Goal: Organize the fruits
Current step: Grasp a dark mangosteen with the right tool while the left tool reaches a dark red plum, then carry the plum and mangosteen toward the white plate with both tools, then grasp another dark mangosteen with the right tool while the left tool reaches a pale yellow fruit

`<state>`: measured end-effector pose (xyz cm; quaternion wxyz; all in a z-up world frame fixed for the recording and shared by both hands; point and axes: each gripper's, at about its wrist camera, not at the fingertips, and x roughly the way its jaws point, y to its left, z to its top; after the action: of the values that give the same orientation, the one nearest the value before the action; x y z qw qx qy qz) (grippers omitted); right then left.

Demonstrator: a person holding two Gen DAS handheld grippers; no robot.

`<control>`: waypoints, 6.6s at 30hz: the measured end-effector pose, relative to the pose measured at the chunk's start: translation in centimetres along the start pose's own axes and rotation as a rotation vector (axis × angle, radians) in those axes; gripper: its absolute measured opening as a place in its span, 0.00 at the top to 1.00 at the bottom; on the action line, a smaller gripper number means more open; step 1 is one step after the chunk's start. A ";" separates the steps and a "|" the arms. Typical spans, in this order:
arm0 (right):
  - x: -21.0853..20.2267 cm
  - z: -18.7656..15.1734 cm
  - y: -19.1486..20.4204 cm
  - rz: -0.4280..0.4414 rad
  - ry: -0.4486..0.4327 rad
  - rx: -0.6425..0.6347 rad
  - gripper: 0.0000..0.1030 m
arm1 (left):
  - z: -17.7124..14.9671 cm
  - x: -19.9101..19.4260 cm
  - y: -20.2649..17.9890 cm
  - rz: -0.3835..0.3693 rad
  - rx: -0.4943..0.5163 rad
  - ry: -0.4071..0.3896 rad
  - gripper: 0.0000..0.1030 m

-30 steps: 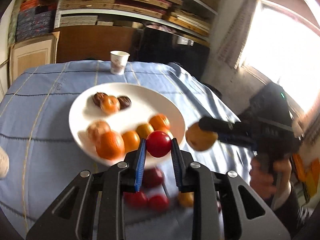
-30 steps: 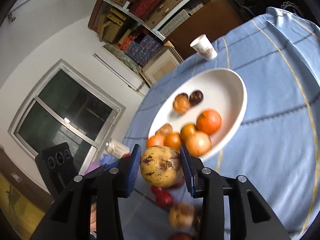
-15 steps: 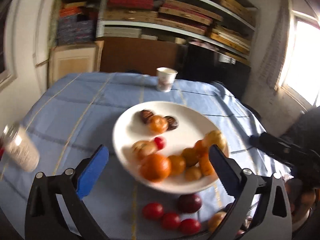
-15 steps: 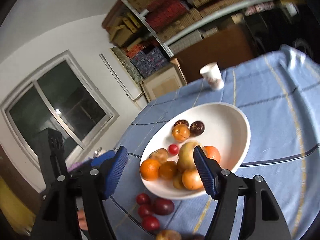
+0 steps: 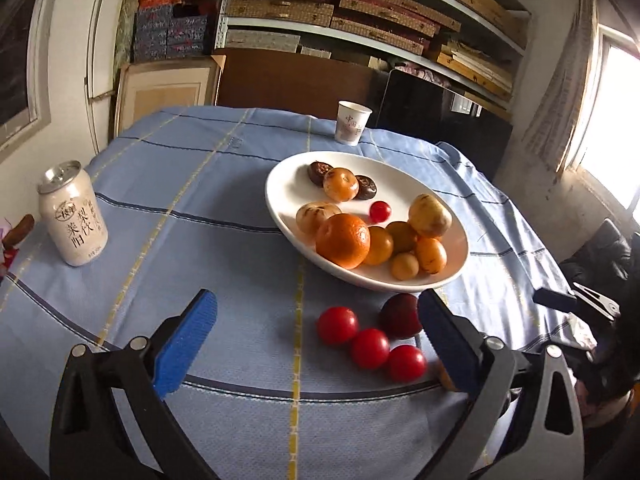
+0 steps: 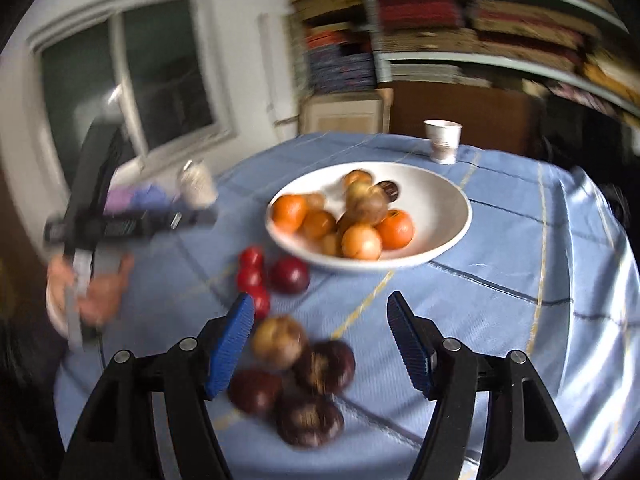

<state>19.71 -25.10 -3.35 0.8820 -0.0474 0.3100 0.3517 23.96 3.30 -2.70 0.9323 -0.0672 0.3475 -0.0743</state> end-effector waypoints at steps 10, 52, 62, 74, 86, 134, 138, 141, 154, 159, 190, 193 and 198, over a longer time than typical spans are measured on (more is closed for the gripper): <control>1.3 -2.9 0.6 0.011 0.197 -0.091 0.32 | 0.1 0.7 0.0 0.017 0.010 0.026 0.04; -0.7 -1.7 -4.3 0.102 0.077 0.216 0.57 | -5.4 -0.3 -10.5 -0.442 0.459 0.172 0.50; -0.6 -1.5 -3.0 0.087 0.086 0.173 0.57 | -6.7 1.3 -11.8 -0.411 0.497 0.266 0.51; 0.1 -1.7 -2.4 0.077 0.118 0.151 0.57 | -7.1 3.6 -12.2 -0.341 0.474 0.346 0.51; 0.8 -2.2 -3.3 0.056 0.150 0.195 0.57 | -6.7 3.8 -11.6 -0.350 0.435 0.351 0.63; 4.7 2.0 -1.0 -0.146 0.164 -0.082 0.31 | 2.7 3.4 -0.5 0.017 0.022 0.008 0.06; 4.4 0.7 0.0 -0.130 0.189 -0.106 0.31 | 2.0 3.1 -1.4 0.048 0.057 -0.007 0.04; 4.1 0.1 0.4 -0.130 0.205 -0.127 0.31 | 1.8 2.9 -2.4 0.084 0.113 -0.023 0.04; 6.1 -1.7 2.0 -0.123 0.302 -0.189 0.32 | 1.1 2.9 -3.1 0.093 0.138 0.006 0.04; 6.3 -1.9 2.3 -0.125 0.302 -0.199 0.32 | 1.0 2.9 -3.1 0.091 0.135 0.006 0.04; 4.6 -0.7 -5.9 -0.158 0.225 0.303 0.56 | -4.9 2.2 -12.4 -0.234 0.628 0.101 0.35; 4.7 -0.6 -5.7 -0.157 0.220 0.293 0.56 | -4.7 3.0 -12.0 -0.244 0.603 0.143 0.37; 4.7 -0.5 -5.5 -0.160 0.221 0.288 0.56 | -5.0 4.6 -11.8 -0.259 0.573 0.223 0.45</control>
<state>25.64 -26.56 -7.20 0.8654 0.0163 0.4473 0.2253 23.02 -9.53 -7.30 0.8522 0.1626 0.4011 -0.2939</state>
